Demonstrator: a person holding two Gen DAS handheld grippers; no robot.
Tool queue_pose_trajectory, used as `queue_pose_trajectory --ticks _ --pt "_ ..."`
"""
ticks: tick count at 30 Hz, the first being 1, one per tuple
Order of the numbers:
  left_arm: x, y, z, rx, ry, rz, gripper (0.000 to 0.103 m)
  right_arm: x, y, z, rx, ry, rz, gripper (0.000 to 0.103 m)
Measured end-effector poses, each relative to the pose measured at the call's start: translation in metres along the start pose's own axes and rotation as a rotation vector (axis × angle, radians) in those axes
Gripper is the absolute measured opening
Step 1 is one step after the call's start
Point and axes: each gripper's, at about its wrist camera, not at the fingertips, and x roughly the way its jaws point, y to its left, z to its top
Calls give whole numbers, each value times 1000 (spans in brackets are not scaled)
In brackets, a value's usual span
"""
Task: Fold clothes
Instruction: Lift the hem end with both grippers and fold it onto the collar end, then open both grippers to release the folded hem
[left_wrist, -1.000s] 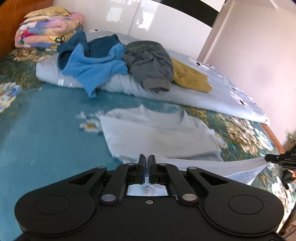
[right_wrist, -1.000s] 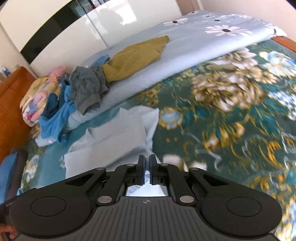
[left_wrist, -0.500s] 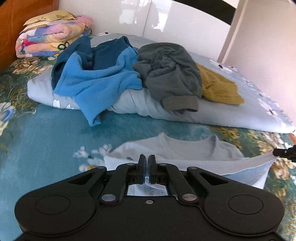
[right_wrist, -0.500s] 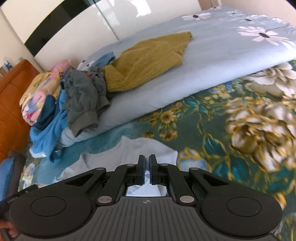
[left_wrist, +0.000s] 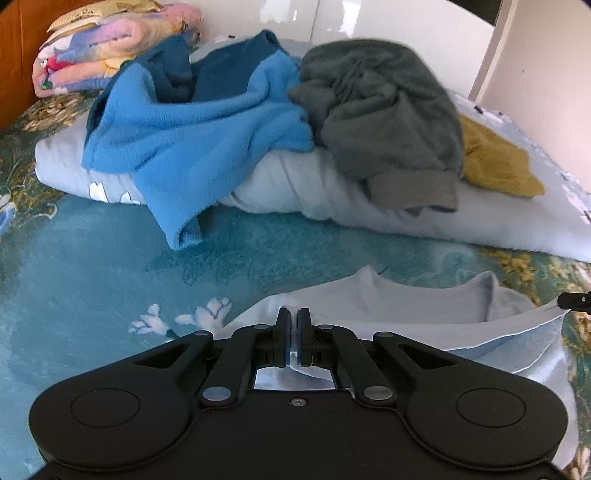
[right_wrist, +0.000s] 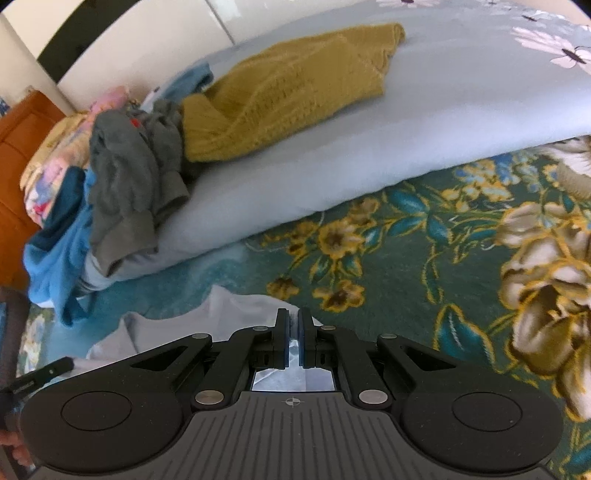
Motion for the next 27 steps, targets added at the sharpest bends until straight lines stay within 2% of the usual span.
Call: queue_pose_trajectory --ticks 6,10,12,14,16,17,18,21,27 --pt "21 3 -3 -10 42 20 1 23 -7 -2 5 40 -17 3" --pt "19 7 -3 -31 37 18 8 28 -7 -3 3 51 -22 5" --pt "14 11 -1 -42 28 16 13 26 -6 -2 -5 45 -22 8" --pt "8 14 2 -47 17 10 31 22 -5 -1 -15 42 -12 15" --pt "0 19 5 -43 -2 -6 41 14 -5 1 -28 29 -1 23" --pt "-5 20 6 -39 -10 -12 43 9 -6 2 -35 21 8 28" --pt "-10 21 7 -33 -12 -10 44 2 -7 2 -39 9 11 31" --pt "-16 21 5 -3 12 -19 44 -12 -14 2 -57 -17 -7 32" --pt "-1 8 -6 15 61 -56 44 -10 -29 -7 -38 32 -34 32"
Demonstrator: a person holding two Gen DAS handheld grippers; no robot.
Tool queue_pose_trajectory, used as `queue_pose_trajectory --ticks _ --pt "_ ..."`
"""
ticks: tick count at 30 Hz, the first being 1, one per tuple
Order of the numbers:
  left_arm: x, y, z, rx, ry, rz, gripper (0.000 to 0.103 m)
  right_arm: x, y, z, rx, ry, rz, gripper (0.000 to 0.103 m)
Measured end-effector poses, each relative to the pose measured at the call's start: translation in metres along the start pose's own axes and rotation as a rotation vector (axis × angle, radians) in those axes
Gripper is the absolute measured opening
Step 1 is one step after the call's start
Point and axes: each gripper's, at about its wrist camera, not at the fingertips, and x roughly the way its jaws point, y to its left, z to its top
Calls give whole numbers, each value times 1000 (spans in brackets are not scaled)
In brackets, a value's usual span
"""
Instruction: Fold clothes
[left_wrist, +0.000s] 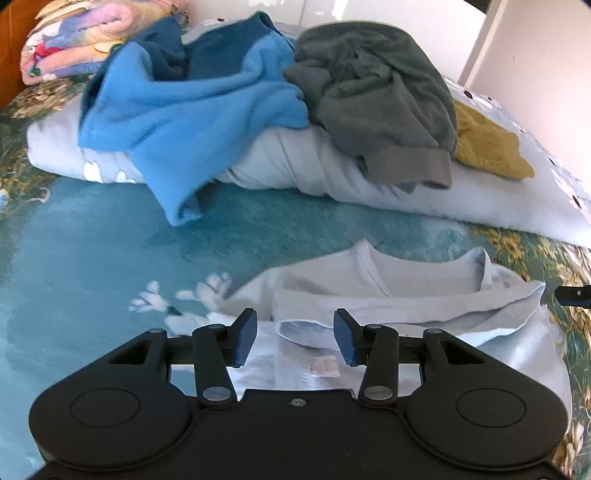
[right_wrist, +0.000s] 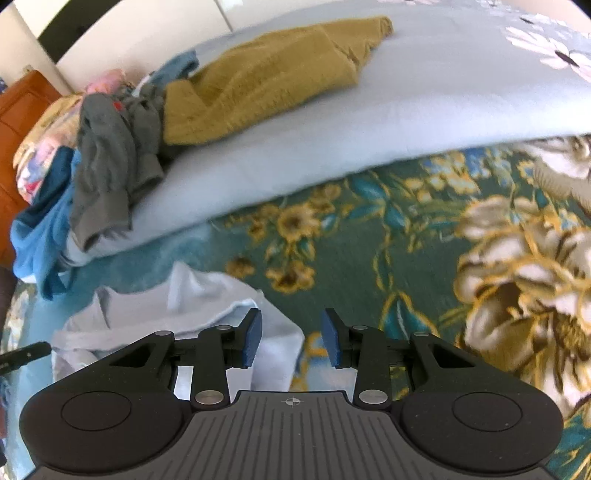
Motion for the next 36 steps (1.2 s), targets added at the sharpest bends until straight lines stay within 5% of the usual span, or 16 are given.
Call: queue_pose_trajectory --ticks 9,12,17,22,31,36 --pt "12 -7 -6 31 15 12 36 25 17 5 -34 37 19 31" --pt "13 -6 -7 28 11 16 29 31 22 7 -47 48 4 19" --pt "12 -2 -5 16 -10 45 2 32 28 11 -51 29 11 5" --pt "10 4 6 -18 -65 88 0 30 31 25 -45 -29 -10 2" --pt "35 15 24 -60 -42 149 0 55 31 39 -41 -9 -51 2" --pt "26 20 26 -97 -52 124 1 52 31 38 -35 -23 -44 3"
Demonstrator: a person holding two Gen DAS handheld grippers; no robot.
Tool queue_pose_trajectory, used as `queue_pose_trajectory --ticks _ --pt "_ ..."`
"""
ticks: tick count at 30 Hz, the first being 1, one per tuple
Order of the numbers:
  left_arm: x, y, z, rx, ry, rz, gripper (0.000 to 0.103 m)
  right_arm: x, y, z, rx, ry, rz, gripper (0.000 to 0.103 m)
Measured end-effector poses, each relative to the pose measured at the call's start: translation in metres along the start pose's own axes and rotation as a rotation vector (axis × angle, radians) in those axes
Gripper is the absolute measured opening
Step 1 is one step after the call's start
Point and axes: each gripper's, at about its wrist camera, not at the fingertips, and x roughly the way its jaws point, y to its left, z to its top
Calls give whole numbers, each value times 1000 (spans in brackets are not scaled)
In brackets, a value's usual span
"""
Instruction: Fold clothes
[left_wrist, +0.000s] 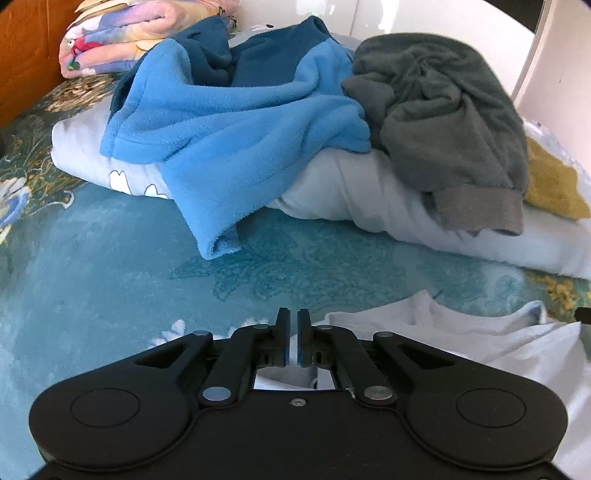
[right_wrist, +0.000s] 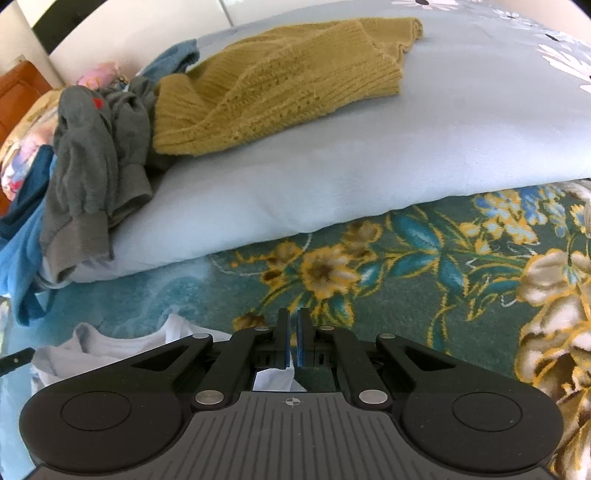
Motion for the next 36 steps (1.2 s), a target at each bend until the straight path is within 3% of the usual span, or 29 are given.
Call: queue_pose_trajectory --ticks 3,4,8,10,13,24,29,33,36 --pt "-7 -3 -3 34 -7 -50 10 -10 -7 -3 17 -13 15 7" --pt "-8 -4 -4 60 -1 -55 19 -13 -9 -4 22 -10 19 8" --pt "-10 -7 -7 153 16 -92 39 -20 -18 -13 -14 25 41 16" --pt "-10 -6 -8 186 25 -113 43 -21 -20 -16 -25 39 66 22" --pt "-7 -8 -9 224 49 -131 47 -17 -17 -20 -35 57 80 23" --pt "14 -28 -18 300 83 -141 46 -1 -4 -21 -58 84 87 23" --pt "16 -33 -17 266 68 -156 42 2 -1 -21 -68 86 84 23" --pt "17 -49 -17 347 56 -129 42 3 0 -21 -61 86 88 23" --pt "19 -54 -17 353 46 -107 41 3 1 -21 -67 87 85 23"
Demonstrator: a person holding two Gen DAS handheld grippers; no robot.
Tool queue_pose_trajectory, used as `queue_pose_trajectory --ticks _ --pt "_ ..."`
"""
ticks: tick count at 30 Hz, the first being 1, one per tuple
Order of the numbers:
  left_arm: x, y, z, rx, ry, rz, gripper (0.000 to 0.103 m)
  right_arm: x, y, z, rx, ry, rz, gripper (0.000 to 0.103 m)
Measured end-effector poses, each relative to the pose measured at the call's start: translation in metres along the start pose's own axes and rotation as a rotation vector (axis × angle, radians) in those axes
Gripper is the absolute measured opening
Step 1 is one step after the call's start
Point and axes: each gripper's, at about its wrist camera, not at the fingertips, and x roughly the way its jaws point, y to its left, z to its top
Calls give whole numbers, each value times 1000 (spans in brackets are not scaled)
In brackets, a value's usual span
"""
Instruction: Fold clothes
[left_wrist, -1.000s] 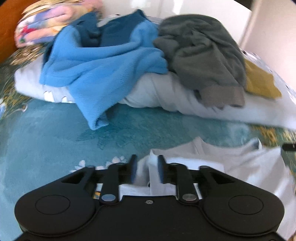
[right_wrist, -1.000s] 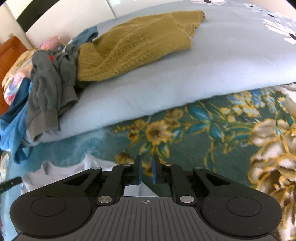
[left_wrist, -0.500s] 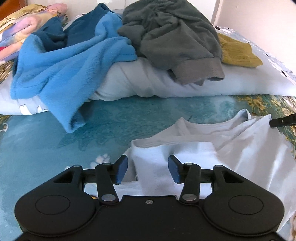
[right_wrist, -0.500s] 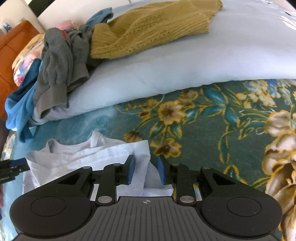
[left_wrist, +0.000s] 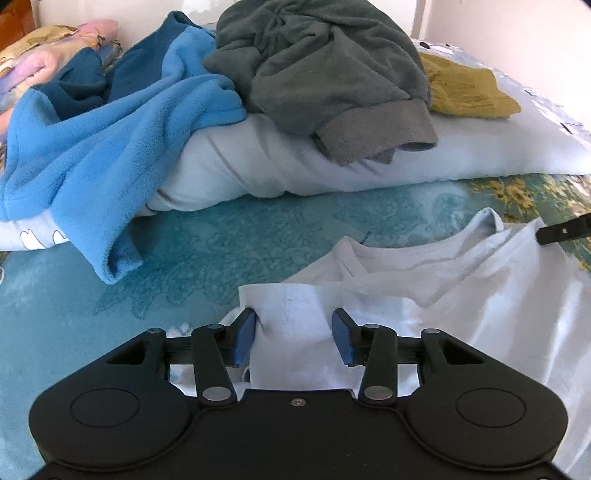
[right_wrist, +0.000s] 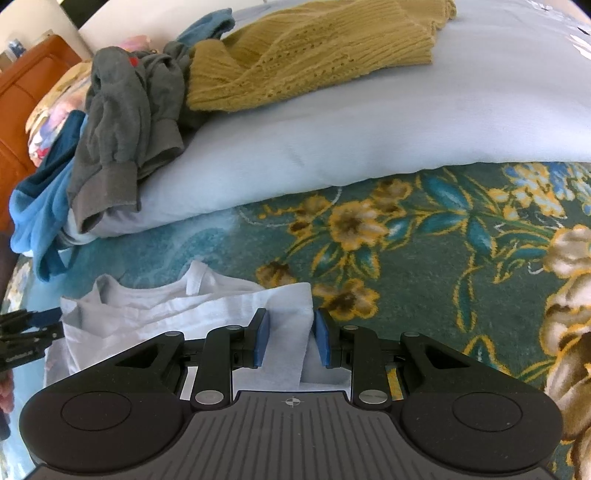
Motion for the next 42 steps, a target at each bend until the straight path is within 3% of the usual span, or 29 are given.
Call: queue_pose_trajectory --ticks 4,21,24,27,29,34,36,39,42 --pt "-4 -7 2 27 -32 62 41 0 0 0 2 -1 2 23" --pt "1 -23 3 64 -1 52 34 0 -1 -1 8 -2 12 23" --pt "4 -26 2 54 16 47 20 0 -1 -1 8 -2 14 23" --pt "5 -28 1 60 16 66 16 0 -2 0 6 0 18 23" --pt "3 -27 1 46 8 75 0 0 -3 0 6 1 20 23" --pt "-14 -17 6 19 -60 80 0 -1 -3 -1 11 -1 21 23" --pt "-23 -2 12 -46 -88 80 0 -1 -2 -1 10 -1 22 23" --pt "-23 24 17 -135 -73 96 0 -1 -2 -1 5 -4 21 23" --pt "-11 31 14 -135 -29 89 0 -1 -3 0 11 -10 26 23"
